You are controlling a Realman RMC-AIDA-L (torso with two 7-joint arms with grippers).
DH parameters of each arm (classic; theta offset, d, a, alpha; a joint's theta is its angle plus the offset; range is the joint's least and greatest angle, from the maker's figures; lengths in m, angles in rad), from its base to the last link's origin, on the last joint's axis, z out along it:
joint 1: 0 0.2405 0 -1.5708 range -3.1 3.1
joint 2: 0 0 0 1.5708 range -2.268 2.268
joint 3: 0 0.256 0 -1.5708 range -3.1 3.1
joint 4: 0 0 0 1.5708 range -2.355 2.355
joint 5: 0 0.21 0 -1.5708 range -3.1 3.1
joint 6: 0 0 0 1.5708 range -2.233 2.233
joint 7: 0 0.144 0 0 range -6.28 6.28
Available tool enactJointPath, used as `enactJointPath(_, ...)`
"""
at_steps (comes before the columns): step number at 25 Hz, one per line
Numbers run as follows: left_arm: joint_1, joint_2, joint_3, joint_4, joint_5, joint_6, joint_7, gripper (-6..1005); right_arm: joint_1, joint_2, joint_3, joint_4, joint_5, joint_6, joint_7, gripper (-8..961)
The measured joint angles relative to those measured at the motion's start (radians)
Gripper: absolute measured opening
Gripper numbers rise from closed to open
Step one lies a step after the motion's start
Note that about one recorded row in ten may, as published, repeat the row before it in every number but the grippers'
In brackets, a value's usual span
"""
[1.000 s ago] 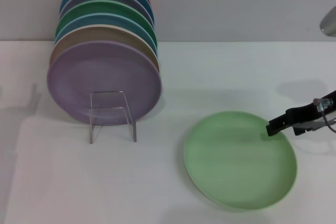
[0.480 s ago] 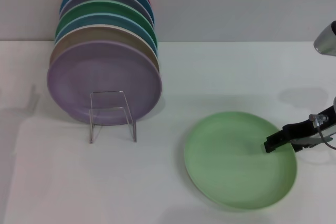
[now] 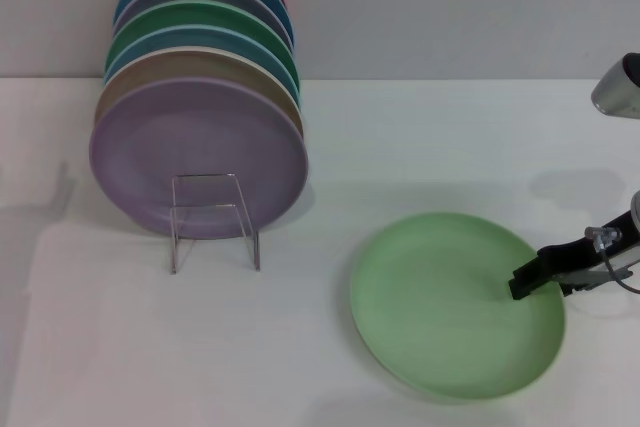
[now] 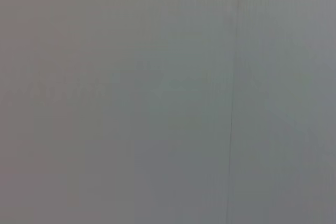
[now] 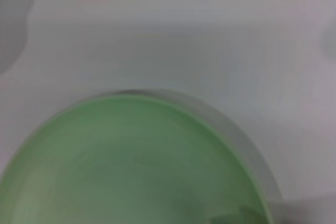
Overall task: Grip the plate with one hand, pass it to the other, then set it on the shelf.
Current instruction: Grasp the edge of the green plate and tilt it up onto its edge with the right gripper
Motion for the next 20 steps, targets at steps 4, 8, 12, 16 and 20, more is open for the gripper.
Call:
enactJointPath(4, 0.0, 0.0, -0.002, -0.001, 0.0, 0.0, 0.0, 860, 0.0, 0.0, 0.006, 0.003, -0.002, 0.0, 0.002, 632)
enactJointPath(8, 0.002, 0.001, -0.004, -0.001, 0.0, 0.0, 0.0, 860, 0.004, -0.001, 0.005, 0.002, -0.004, 0.001, 0.003, 446)
enactJointPath(12, 0.002, 0.001, -0.01, -0.001, 0.0, 0.002, 0.0, 860, 0.006, -0.001, 0.001, -0.002, -0.008, 0.001, 0.003, 256)
enactJointPath(16, 0.004, 0.001, -0.012, -0.001, 0.0, 0.006, 0.0, 860, 0.007, -0.001, 0.0, -0.009, -0.009, 0.001, -0.001, 218)
enactJointPath(20, 0.004, 0.001, -0.012, -0.001, 0.0, 0.007, 0.0, 860, 0.005, -0.001, -0.001, -0.004, -0.01, 0.0, -0.013, 172)
